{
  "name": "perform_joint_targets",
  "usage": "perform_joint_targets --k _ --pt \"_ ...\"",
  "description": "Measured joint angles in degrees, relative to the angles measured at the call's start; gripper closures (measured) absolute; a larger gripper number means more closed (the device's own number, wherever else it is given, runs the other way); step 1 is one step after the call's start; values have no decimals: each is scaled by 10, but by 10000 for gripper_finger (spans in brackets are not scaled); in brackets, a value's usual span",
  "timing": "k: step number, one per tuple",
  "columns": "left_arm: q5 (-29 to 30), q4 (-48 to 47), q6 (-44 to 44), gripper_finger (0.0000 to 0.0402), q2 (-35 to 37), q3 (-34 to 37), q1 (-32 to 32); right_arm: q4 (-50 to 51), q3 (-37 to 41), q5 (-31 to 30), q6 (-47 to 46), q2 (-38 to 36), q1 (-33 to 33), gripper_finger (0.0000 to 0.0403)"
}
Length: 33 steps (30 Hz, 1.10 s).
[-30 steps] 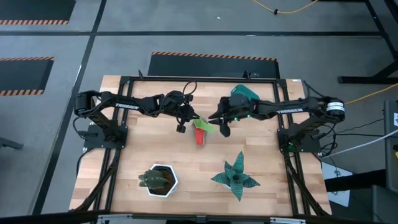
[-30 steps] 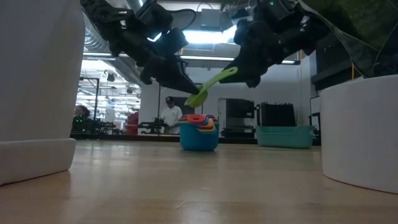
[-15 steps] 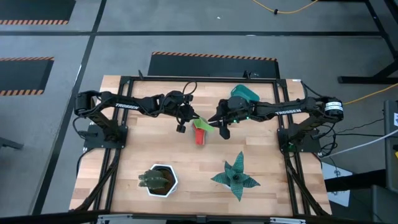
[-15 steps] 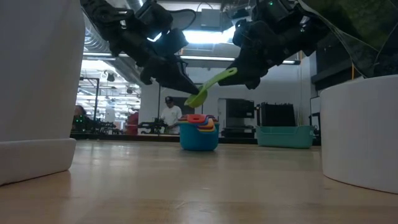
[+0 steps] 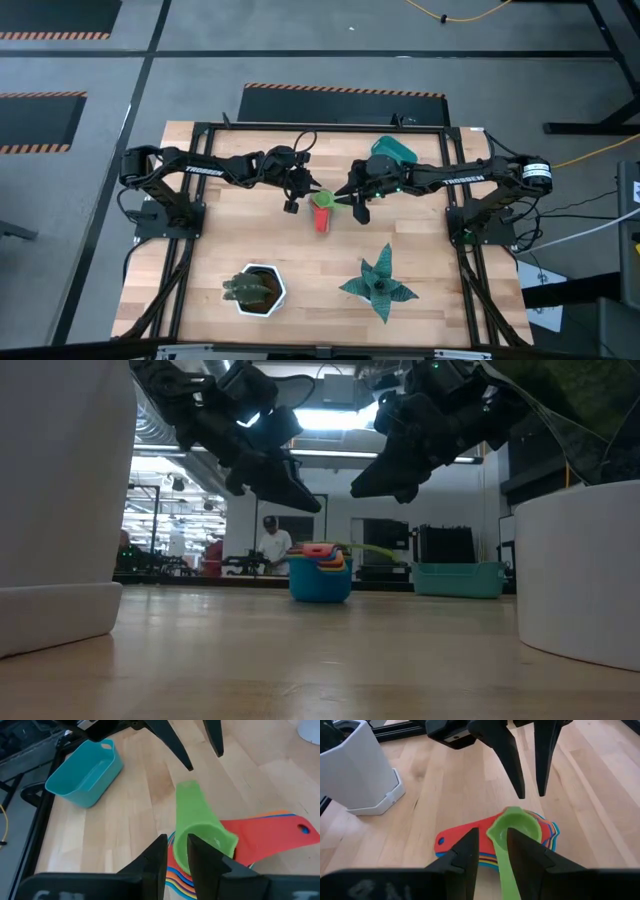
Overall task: Nest measuring cups in basket
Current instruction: Stack the light green measuring cup on top of the red measuring cup
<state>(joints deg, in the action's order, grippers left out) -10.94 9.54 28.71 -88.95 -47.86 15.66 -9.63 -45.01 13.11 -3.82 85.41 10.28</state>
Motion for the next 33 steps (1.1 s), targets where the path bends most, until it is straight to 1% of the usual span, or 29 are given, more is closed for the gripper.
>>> perform_joint_targets --k 5,10,12,15,19,23,28,33 --pt "0 0 -35 334 0 0 0 3 0 -11 0 0 4 297" --pt "-3 0 -95 334 0 0 0 20 0 -98 27 0 4 297" --pt "-14 0 -124 334 0 0 -1 26 0 -134 28 0 4 297" --pt "-34 0 -150 334 0 0 -8 28 0 -164 28 0 4 297" --pt "-42 0 -152 344 0 0 -27 40 0 -171 28 0 9 297" --pt "-42 -11 -152 357 0 0 -49 74 0 -172 26 0 23 297" --pt "-33 -46 -176 377 0 0 -76 87 5 -171 25 0 35 297" --pt "-31 -105 -181 398 0 0 -92 87 18 -171 25 0 42 297"
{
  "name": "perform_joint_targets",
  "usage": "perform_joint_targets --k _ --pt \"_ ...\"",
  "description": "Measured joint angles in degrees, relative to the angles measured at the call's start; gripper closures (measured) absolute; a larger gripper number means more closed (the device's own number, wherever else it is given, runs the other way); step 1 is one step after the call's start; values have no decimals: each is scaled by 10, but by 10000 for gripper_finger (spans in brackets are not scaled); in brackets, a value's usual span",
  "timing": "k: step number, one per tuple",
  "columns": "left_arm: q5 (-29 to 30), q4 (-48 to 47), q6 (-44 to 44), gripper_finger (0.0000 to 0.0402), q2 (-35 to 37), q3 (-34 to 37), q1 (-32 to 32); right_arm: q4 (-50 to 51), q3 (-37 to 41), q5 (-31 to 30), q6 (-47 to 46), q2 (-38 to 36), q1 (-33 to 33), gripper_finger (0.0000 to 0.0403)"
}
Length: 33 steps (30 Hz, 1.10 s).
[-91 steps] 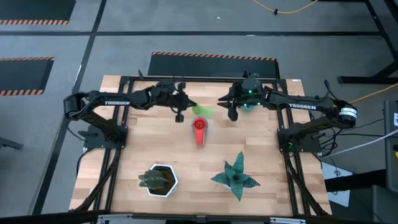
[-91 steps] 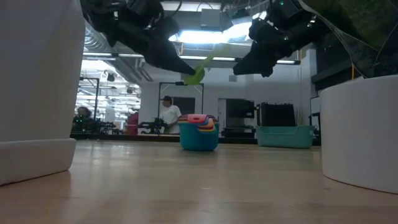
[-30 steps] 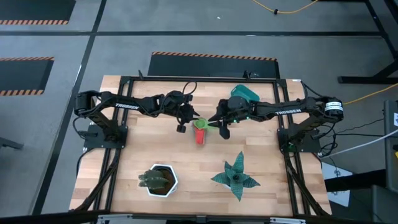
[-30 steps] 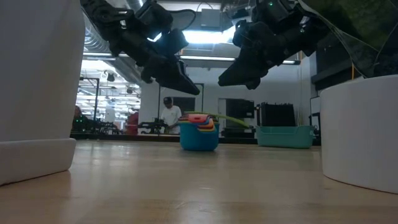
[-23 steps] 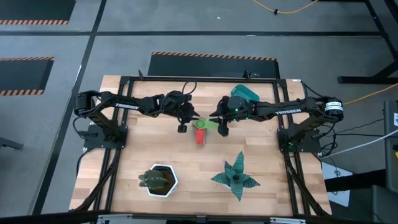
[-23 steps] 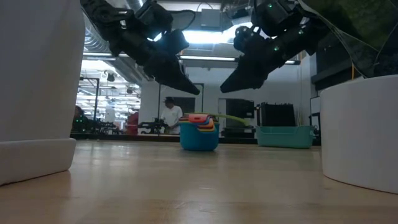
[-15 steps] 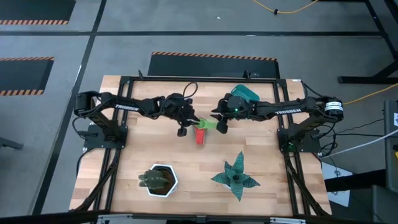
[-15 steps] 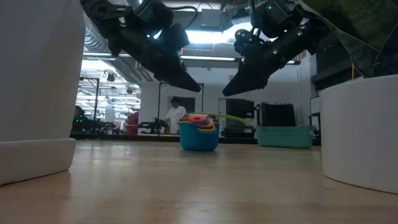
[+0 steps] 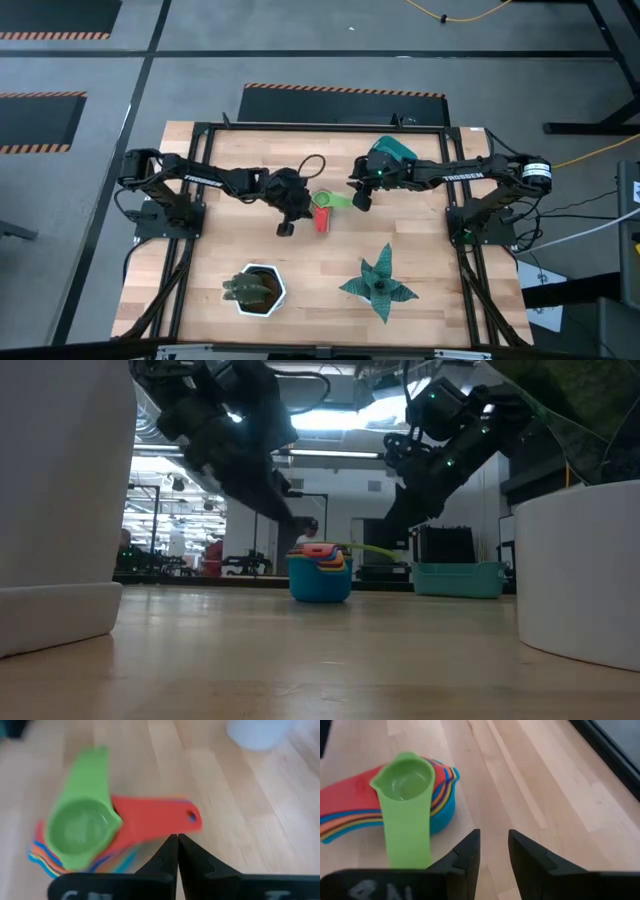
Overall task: Nest measuring cups in basket
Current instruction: Stack the light green measuring cup on top of the red measuring cup
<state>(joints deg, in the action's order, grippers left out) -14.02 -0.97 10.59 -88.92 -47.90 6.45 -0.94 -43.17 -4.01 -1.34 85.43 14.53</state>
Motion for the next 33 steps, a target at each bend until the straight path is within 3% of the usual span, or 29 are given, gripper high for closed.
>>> perform_joint_targets --k 11,18,26,33 --pt "25 -109 -30 400 0 0 -31 -27 40 2 -46 0 0 297" --pt "60 -94 -45 400 -12 0 -53 -97 76 2 -47 0 0 297" --pt "60 -30 -56 399 -72 0 -66 -133 91 1 -59 2 0 297" --pt "79 2 -56 396 -86 0 -62 -178 90 22 -61 53 0 297"
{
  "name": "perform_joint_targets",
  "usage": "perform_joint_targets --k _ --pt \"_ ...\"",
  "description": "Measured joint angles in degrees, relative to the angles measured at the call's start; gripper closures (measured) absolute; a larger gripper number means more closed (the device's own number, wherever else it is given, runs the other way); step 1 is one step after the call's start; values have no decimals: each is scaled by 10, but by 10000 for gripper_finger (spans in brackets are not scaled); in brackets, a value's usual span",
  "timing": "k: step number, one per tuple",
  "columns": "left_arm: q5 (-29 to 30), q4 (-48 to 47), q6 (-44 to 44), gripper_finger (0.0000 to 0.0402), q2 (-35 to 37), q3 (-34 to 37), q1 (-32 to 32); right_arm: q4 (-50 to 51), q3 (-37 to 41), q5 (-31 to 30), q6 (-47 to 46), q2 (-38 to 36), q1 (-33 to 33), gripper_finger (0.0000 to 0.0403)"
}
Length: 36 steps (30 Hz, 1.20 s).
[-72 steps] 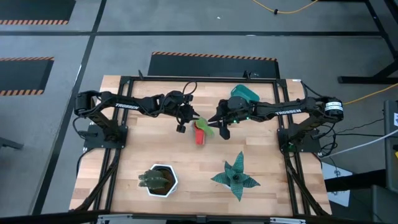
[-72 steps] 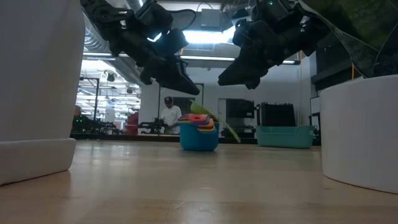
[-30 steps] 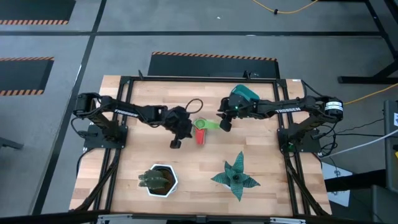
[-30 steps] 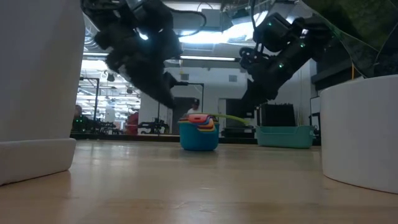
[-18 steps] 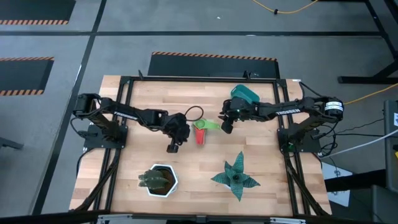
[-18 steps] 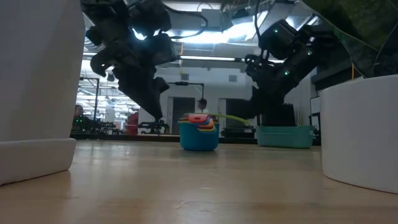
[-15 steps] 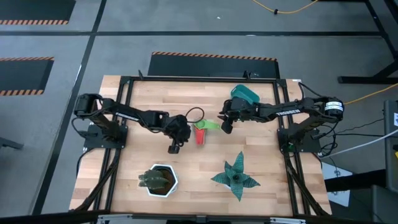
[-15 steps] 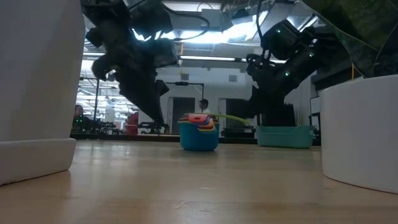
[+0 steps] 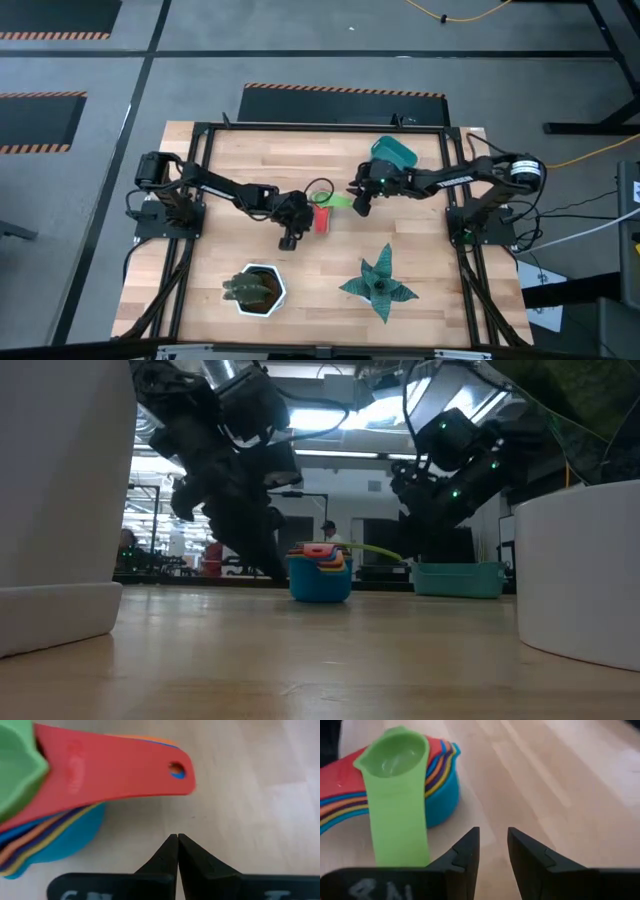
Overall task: Nest measuring cups in basket
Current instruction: Stack the light green measuring cup on top of the red measuring cup
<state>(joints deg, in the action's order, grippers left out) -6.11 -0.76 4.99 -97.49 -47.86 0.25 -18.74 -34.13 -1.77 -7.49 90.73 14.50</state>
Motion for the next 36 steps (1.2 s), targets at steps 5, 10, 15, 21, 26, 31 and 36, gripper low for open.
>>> perform_joint_targets --k 5,10,15,21,26,31,36 --pt "22 13 -1 400 0 0 7 -34 -2 13 -28 39 -2 297" --pt "22 18 -2 397 0 0 19 -34 -13 100 -59 52 -2 297" --pt "22 27 -8 399 0 0 27 -34 -27 167 -105 52 -16 297" --pt "22 56 -15 400 0 0 27 -34 -48 167 -149 60 -57 297" --pt "22 66 -16 397 0 0 27 -33 -65 140 -148 90 -83 297" --pt "22 68 -16 400 0 0 27 -32 -86 139 -147 105 -95 297" --pt "23 62 -16 397 0 0 27 -32 -104 139 -146 105 -97 297"
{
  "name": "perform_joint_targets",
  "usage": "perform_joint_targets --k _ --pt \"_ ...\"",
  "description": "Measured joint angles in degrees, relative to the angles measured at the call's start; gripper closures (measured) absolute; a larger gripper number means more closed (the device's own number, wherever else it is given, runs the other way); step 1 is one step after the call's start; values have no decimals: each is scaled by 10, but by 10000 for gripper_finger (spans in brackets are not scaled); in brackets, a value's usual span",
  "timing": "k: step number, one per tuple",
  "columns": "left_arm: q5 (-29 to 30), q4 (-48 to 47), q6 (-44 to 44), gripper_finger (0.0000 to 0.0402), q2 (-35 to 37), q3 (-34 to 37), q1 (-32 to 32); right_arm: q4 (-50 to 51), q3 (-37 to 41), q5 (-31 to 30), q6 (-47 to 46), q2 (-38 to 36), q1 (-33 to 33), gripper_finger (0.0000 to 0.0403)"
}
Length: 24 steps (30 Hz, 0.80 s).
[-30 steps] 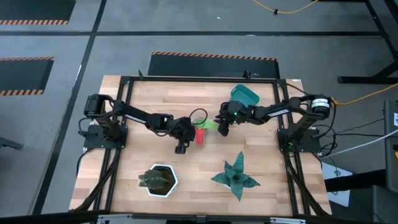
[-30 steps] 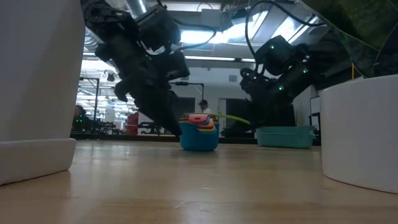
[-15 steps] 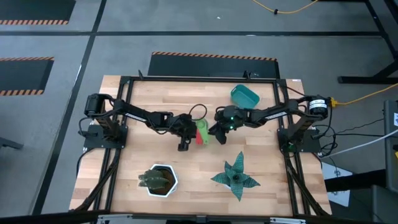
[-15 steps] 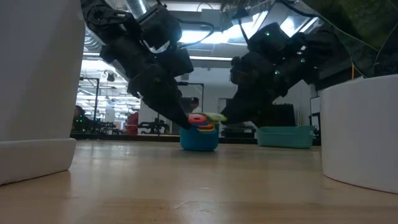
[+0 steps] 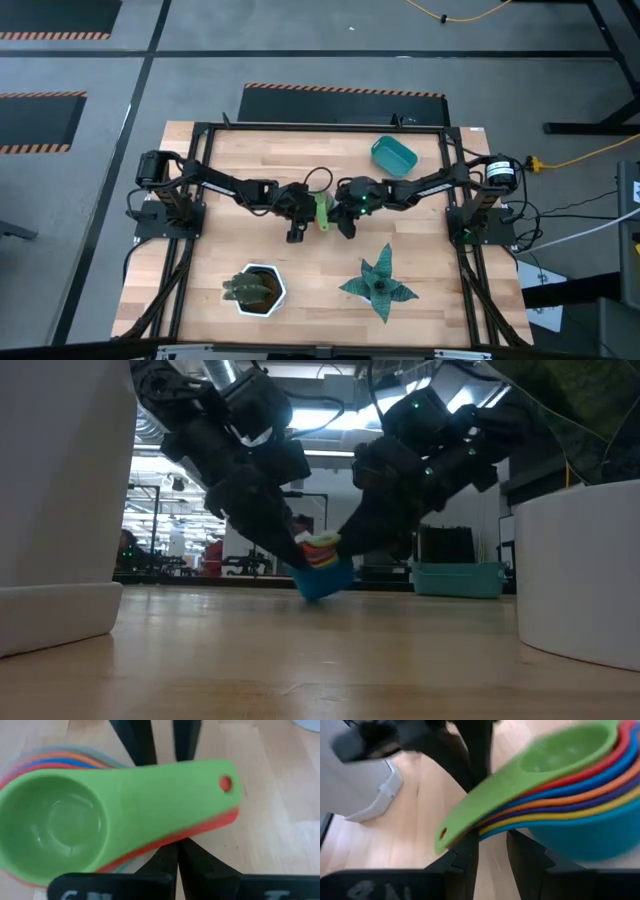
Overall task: Nest measuring cups in basket
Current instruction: Stack the light green measuring cup on top of the red measuring cup
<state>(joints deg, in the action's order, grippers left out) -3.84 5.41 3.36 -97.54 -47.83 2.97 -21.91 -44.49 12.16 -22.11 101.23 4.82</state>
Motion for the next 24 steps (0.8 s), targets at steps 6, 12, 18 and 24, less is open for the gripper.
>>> perform_joint_targets --k 6,12,18,24 --pt "1 1 0 398 0 0 0 4 -4 9 0 -1 0 297" --pt "4 1 0 396 0 0 0 7 -4 11 0 -1 0 297" --pt "4 6 0 397 0 -1 0 51 -4 10 1 -1 0 297" --pt "4 4 0 397 0 -1 0 87 -4 10 3 -7 0 297"
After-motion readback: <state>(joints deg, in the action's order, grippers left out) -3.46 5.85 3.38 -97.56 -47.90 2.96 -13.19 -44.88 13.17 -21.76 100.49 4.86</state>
